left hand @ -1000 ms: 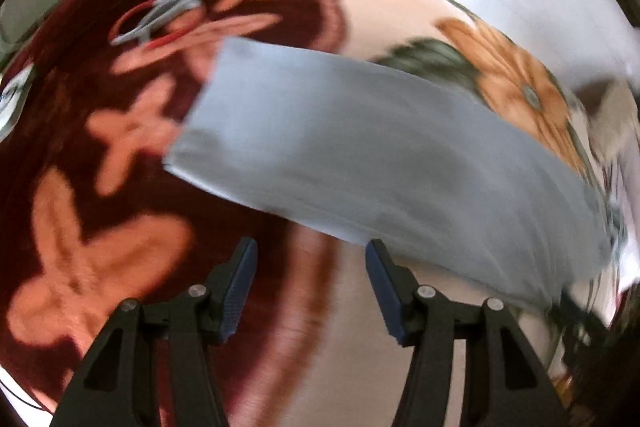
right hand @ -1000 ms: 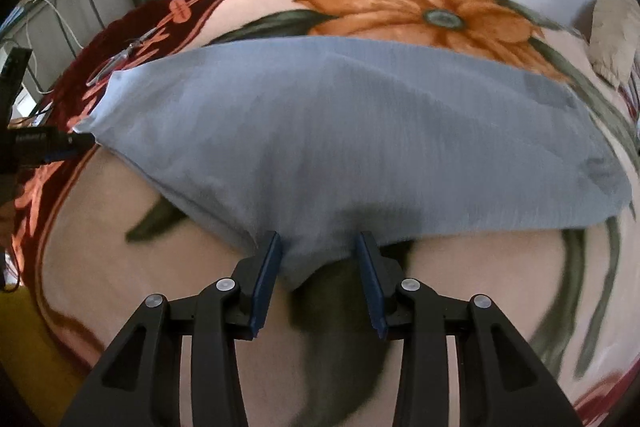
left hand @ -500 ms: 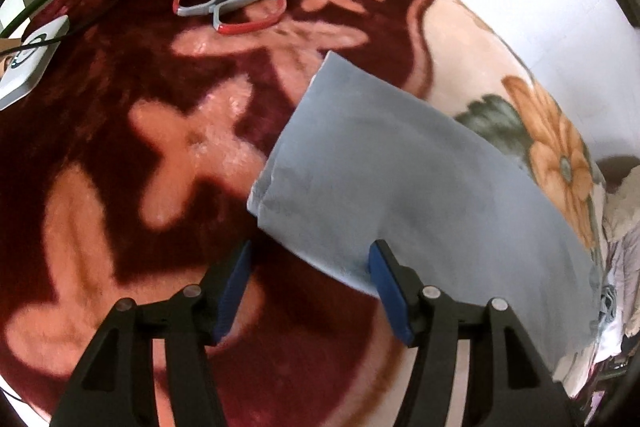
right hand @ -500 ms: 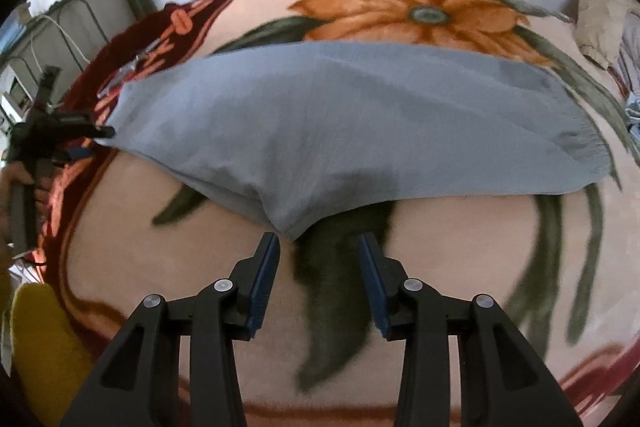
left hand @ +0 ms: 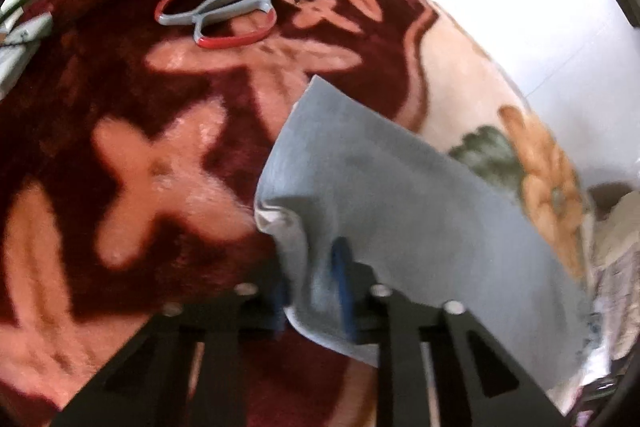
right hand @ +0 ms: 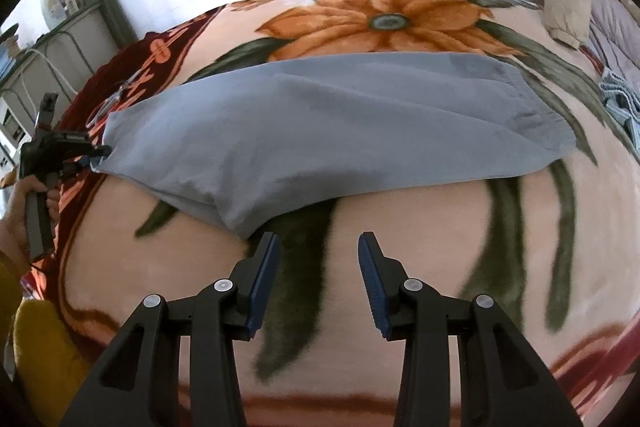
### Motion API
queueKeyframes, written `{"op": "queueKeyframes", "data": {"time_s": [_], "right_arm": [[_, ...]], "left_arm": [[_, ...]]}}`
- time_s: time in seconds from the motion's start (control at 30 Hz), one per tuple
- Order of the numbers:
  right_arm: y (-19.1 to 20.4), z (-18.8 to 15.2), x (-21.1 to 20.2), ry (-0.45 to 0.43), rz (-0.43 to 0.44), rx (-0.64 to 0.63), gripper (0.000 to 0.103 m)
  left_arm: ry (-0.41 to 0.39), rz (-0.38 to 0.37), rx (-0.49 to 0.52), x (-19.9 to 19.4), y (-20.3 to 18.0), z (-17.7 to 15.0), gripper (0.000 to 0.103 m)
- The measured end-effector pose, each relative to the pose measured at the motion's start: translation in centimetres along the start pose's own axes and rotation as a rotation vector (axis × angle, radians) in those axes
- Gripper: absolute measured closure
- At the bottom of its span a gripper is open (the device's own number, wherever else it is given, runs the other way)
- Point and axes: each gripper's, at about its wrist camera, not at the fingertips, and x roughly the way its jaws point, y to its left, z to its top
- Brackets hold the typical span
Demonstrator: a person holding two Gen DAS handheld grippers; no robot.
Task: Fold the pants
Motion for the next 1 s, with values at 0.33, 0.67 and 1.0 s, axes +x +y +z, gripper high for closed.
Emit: {"op": "queueKeyframes", "data": {"time_s": [0.33, 0.67, 1.0], "right_arm": [[-1.7, -0.5, -0.4, -0.044, 0.062, 0.072, 0.061], [-2.7, -0.9, -0.8, -0.080, 0.114, 0.110, 0.061], [-4.2, -1.2, -1.2, -0.110, 0.148, 0.164, 0.061]], "left_arm": [[-0.088, -0.093, 0.121, -5.0, -3.9, 0.7, 0.090], [-0.075, -0.141, 0.250, -7.7, -11.3, -0.2, 0.089], [-0.010, -0.116, 0.431, -5.3, -18.6, -3.6, 0.089]]}}
